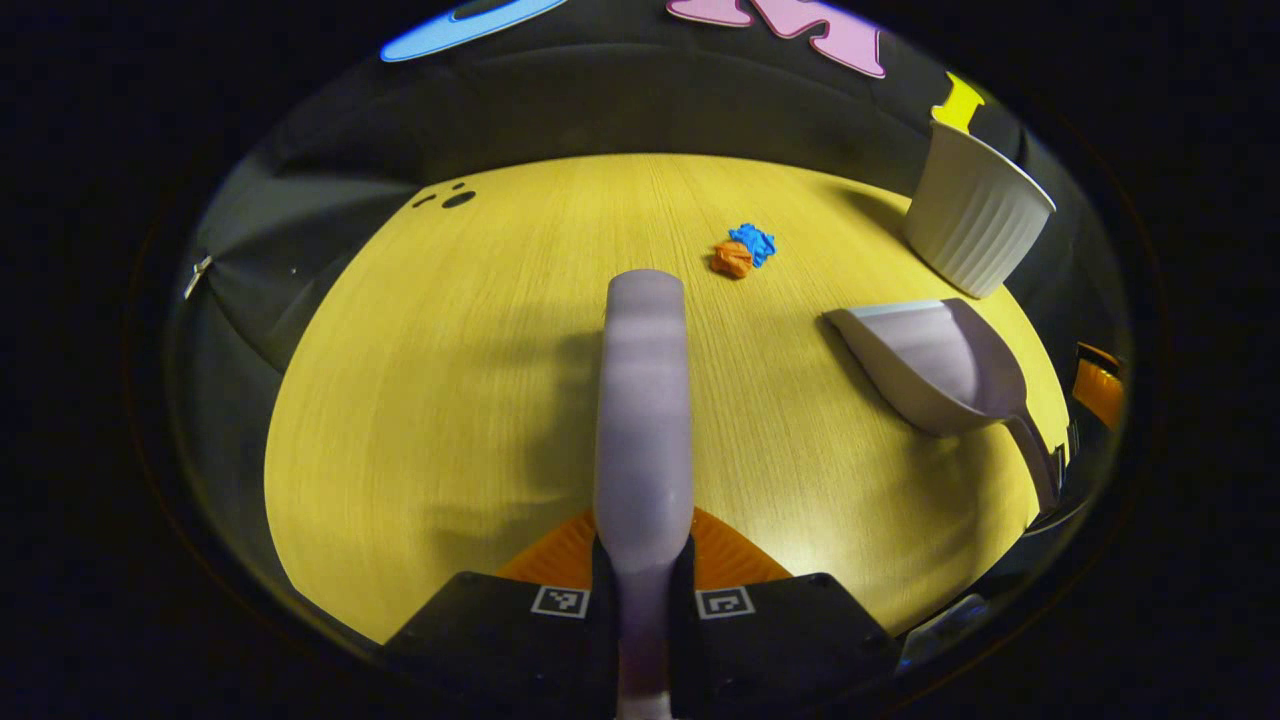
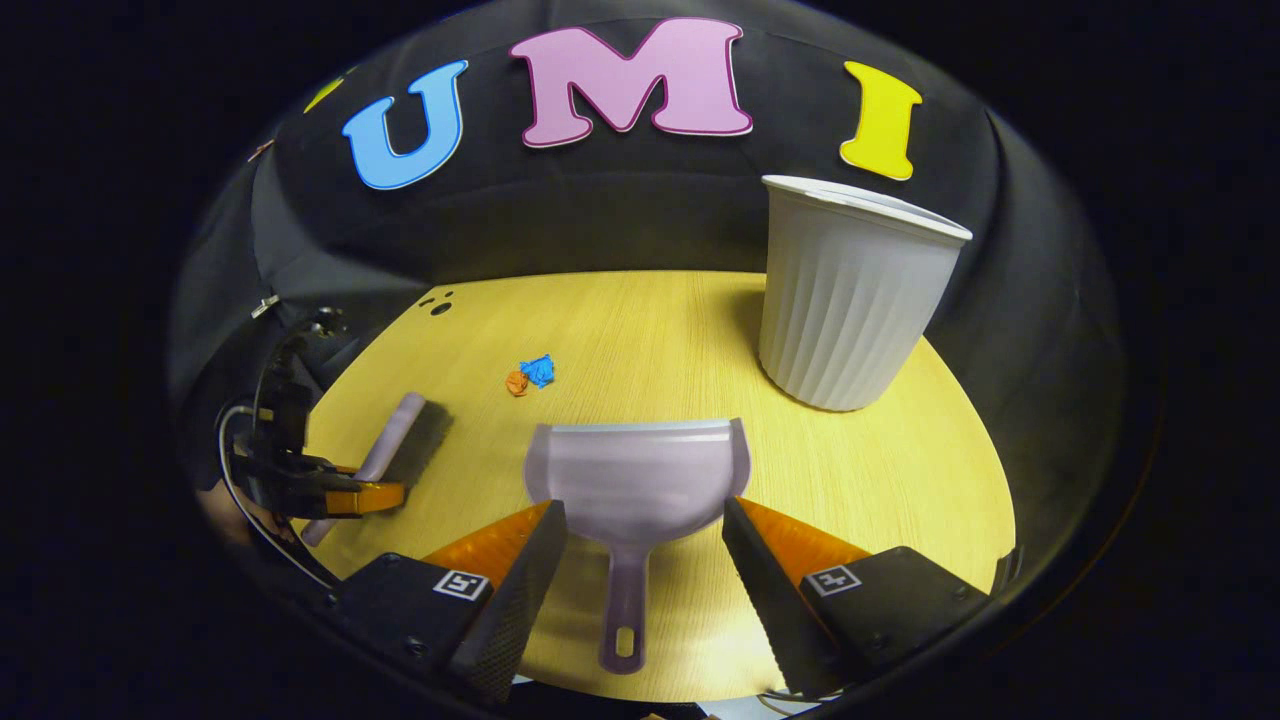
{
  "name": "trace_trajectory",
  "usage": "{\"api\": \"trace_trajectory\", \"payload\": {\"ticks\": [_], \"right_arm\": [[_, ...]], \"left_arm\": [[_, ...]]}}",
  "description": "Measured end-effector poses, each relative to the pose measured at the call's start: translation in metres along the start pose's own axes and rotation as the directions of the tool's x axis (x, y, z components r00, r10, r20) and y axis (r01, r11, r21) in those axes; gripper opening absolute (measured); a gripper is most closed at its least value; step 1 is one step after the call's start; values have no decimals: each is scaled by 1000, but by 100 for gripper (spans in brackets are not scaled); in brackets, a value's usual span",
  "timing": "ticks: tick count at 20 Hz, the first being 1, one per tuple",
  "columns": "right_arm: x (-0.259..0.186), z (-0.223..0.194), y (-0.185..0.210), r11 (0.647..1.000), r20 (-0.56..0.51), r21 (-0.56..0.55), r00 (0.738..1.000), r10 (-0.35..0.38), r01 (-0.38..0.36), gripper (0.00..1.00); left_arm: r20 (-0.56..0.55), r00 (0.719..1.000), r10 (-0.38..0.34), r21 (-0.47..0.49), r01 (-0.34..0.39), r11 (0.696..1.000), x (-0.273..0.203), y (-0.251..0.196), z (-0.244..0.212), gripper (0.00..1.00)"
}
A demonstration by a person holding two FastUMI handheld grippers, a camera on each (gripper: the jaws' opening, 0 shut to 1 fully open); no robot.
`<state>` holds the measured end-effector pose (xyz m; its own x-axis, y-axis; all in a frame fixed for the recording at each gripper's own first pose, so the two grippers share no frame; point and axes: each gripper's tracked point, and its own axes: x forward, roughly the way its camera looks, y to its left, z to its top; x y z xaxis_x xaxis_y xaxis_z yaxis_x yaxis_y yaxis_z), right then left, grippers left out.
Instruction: Pick up the small broom and dustpan from the desktop, sweep the trash into the dustpan with the broom, and then empty the trash into the garbage bin.
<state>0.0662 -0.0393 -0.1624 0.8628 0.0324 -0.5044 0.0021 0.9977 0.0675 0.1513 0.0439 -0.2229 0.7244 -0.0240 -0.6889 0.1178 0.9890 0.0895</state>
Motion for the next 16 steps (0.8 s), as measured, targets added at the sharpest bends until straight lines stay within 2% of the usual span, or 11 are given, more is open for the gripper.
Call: {"api": "trace_trajectory", "payload": {"ticks": [4,9,16], "right_arm": [[3,-20,1,1000,-81,15,997,-14,15,98],[19,-46,2,1000,-169,15,985,-24,27,98],[57,-96,-6,994,-354,92,935,-24,60,99]], "left_arm": [[86,996,0,8,0,1000,-41,-3,10,24],[131,991,-6,-43,12,999,-83,-5,7,24],[121,992,29,-93,-18,995,-91,7,4,24]]}}
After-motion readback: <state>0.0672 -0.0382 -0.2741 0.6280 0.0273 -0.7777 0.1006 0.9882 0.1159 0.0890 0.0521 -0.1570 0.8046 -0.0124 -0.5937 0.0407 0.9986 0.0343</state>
